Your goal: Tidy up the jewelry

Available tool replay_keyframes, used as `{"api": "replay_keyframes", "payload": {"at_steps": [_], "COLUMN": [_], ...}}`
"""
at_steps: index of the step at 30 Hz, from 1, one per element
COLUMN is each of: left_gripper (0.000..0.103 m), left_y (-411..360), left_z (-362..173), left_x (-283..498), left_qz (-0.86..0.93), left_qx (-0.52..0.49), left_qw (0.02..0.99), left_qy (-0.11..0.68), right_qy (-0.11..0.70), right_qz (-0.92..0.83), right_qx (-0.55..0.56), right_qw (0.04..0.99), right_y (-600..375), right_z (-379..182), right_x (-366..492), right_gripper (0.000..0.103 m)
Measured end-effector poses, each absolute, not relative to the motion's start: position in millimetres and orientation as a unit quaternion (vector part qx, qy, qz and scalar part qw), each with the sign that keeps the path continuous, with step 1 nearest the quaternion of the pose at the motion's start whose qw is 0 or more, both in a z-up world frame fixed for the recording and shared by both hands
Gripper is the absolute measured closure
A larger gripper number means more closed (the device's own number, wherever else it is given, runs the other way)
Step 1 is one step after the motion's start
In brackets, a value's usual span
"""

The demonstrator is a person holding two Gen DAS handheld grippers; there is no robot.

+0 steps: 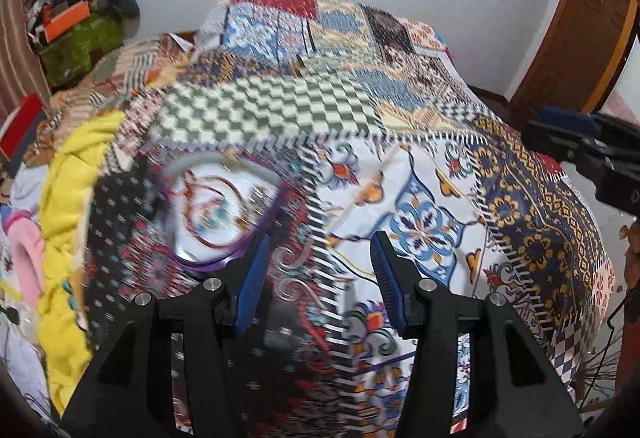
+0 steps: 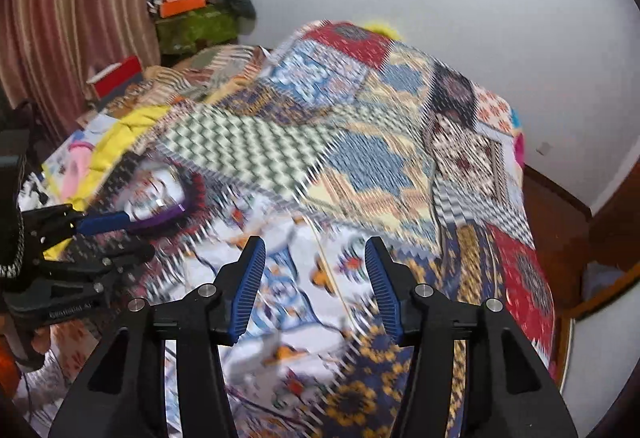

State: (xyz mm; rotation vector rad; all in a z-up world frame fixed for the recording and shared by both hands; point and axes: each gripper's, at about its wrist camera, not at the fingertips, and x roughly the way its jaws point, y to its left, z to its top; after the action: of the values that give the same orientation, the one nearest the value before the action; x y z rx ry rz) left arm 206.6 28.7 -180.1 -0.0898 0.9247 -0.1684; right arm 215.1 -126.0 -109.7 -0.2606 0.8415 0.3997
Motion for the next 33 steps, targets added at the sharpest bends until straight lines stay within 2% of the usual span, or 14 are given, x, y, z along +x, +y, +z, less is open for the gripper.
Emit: {"api": "replay_keyframes", "payload": {"at_steps": [11, 13, 15, 23, 30, 33], "left_gripper": [0.052, 0.052, 0.052, 0.052, 0.062, 0.065], "left_y": [26, 25, 24, 22, 20, 20], "left_z": [-209, -211, -213, -220, -228, -228], "left_x": [213, 215, 218, 240, 259, 263], "left_qz": [-0.081, -0.082, -0.083, -0.073, -0.061, -0.047], "left_qx": [-0.061, -0.059, -0.055, -0.064, -0.069, -0.060], "left_qw": [0.875, 0.875, 0.874, 0.873, 0.869, 0.874], "left_qy": [0.473, 0.474, 0.476, 0.479, 0.487, 0.480], "right_qy": [0.509, 0.520, 0.532, 0.537, 0.531, 0.524], "right_qz": [0.216, 0.216, 0.218, 0.218, 0.229, 0.232], "right_qx": [-0.069, -0.068, -0.067, -0.057, -0.062, -0.070], "right_qw": [0.830, 0.824, 0.815, 0.813, 0.814, 0.817], "right_y": [-140, -137, -135, -134, -125, -121], "right_z": [-191, -203, -210, -215, -218, -219], "right_x": [232, 235, 238, 242, 247, 244], "right_gripper": [0.056, 0.063, 0.079, 0.086, 0.086, 0.091]}}
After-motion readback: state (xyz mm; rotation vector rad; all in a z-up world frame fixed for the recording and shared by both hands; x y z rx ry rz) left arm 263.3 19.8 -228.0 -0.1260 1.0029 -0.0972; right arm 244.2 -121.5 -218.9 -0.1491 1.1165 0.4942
